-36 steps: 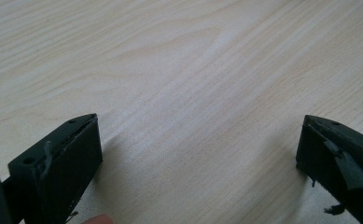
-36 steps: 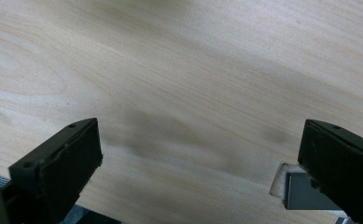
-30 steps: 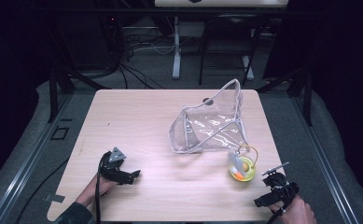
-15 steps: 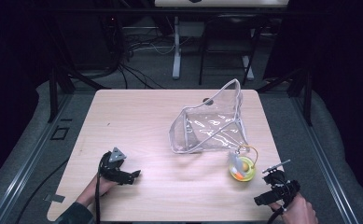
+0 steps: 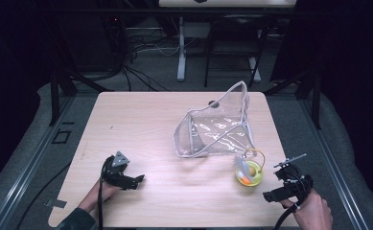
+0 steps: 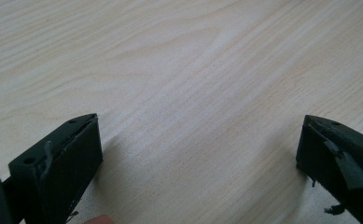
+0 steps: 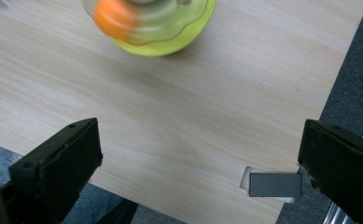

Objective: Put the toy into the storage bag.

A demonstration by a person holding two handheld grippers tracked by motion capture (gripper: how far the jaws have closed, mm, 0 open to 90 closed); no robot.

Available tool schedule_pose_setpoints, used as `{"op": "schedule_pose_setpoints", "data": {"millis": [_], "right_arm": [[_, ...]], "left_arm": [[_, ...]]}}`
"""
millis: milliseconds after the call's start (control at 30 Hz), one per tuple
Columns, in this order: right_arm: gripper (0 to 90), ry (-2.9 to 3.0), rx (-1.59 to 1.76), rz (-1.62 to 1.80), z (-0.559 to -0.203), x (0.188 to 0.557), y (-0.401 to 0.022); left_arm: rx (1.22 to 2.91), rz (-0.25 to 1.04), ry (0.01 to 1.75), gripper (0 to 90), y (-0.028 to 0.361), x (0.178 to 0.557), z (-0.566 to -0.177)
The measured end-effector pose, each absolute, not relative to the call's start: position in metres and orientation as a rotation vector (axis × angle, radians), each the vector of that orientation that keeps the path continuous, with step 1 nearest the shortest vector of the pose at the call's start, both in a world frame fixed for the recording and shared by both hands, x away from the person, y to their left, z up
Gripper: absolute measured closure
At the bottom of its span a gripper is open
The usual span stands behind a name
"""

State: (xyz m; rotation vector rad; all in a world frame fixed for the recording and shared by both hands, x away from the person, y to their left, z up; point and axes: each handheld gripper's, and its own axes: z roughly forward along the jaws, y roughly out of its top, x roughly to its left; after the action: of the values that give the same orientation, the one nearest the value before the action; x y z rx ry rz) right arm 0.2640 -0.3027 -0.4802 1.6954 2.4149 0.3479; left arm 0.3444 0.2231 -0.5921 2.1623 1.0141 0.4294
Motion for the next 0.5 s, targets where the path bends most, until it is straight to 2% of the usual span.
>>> {"op": "schedule_pose_setpoints", "data": {"millis": [500], "right_arm": [[0.0,2.430,1.679,0.362,-0.454,0.277,-0.293]], "left_arm": [[2.160,0.434,1.013,0.2,0.223,0.344,-0.592]]}}
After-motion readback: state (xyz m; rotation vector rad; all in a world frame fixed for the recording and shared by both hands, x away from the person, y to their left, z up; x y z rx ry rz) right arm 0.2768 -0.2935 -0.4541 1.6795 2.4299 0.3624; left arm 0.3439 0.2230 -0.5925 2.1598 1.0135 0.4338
